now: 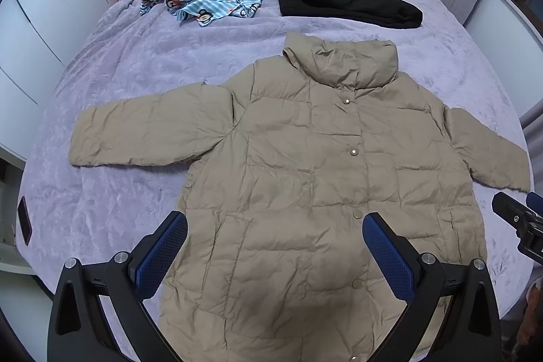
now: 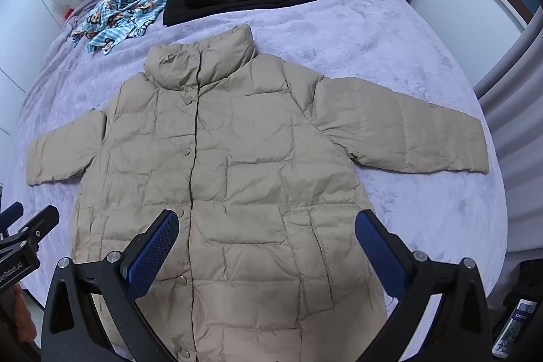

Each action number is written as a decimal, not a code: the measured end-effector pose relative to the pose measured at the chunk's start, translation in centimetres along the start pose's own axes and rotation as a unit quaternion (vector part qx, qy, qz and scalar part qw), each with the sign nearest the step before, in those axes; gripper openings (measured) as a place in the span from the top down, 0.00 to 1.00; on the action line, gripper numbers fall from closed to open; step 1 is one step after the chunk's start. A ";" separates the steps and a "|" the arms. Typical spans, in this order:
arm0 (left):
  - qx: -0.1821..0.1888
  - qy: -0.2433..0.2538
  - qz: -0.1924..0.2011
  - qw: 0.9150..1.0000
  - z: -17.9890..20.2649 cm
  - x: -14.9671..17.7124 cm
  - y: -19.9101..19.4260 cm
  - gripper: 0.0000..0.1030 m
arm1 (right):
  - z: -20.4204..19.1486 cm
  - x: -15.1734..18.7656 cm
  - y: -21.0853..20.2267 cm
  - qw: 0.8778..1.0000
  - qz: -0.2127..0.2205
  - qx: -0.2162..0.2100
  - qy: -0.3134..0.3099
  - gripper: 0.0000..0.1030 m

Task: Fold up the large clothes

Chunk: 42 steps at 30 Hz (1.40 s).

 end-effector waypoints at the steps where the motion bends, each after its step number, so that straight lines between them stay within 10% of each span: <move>1: 0.000 0.000 0.000 1.000 0.0 0.0 0.0 0.00 | 0.0 0.0 0.0 1.000 0.001 0.000 -0.001 0.00; 42: 0.001 -0.001 -0.005 1.000 -0.3 -0.2 0.5 0.00 | -0.6 -0.3 0.3 1.000 -0.001 0.001 -0.003 0.00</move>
Point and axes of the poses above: each gripper's, at about its wrist camera, not at the fingertips, and y roughly the way its jaws point, z to its right, x to its underside, the point moved 7 cm from there along y, roughly the way its jaws point, and after that the axes turned 6 degrees about z, right-handed, at the moved point
